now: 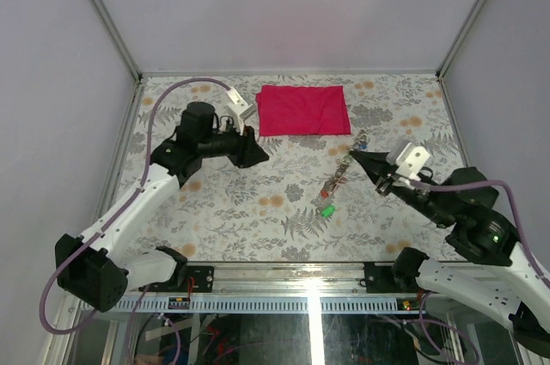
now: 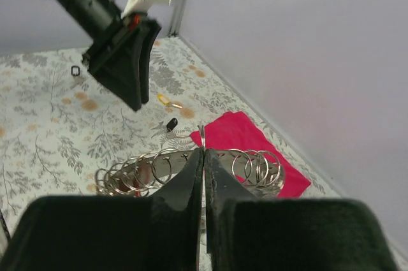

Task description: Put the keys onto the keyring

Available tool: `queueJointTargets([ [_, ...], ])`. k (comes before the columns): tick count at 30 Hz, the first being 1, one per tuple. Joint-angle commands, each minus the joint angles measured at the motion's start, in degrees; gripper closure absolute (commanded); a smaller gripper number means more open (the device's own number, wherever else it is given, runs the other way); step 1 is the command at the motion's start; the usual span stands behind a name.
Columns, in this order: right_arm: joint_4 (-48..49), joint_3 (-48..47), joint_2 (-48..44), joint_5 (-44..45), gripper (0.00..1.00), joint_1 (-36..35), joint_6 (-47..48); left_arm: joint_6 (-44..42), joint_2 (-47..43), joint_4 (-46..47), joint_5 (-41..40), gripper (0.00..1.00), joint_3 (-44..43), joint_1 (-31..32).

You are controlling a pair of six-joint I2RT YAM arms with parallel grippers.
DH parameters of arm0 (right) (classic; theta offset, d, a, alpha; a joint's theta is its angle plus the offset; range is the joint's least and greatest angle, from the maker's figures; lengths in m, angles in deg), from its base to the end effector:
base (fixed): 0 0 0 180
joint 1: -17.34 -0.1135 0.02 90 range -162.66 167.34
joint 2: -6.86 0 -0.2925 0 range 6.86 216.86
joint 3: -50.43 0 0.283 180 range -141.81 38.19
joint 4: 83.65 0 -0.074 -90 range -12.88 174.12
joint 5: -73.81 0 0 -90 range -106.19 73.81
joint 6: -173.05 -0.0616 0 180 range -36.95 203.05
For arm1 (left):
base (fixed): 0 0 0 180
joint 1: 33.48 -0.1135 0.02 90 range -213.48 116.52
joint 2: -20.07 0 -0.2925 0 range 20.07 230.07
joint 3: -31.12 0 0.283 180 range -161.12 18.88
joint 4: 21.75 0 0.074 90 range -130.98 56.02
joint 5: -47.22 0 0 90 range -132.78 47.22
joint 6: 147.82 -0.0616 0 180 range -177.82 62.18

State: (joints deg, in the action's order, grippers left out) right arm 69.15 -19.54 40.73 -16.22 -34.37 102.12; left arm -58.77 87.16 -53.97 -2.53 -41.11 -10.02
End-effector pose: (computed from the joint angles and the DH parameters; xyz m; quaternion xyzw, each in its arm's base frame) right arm 0.0866 0.1097 0.4642 -0.3767 0.5299 0.2137 0.7292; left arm 0.2555 -0.1542 0.3532 0.3448 0.7449 -0.3835 0.4233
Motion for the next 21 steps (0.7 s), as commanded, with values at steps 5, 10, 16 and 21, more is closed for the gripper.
queueJointTargets([
  [5,-2.03,-2.93,-3.83,8.76,1.0,-0.05,-8.58,20.81,7.2,8.13,-24.75,0.68,0.33,8.56],
  [10,-2.88,-2.92,-3.59,9.12,1.0,0.0,-8.92,26.93,12.69,11.12,-18.1,0.71,2.05,2.59],
  [16,-3.53,-2.93,-3.43,9.88,1.0,-0.05,-9.66,33.92,12.65,28.79,-6.72,0.15,14.55,-7.1],
  [21,-3.02,-2.43,-3.1,10.14,1.0,-0.02,-9.85,32.97,14.64,25.33,-9.26,0.0,13.69,-7.6],
])
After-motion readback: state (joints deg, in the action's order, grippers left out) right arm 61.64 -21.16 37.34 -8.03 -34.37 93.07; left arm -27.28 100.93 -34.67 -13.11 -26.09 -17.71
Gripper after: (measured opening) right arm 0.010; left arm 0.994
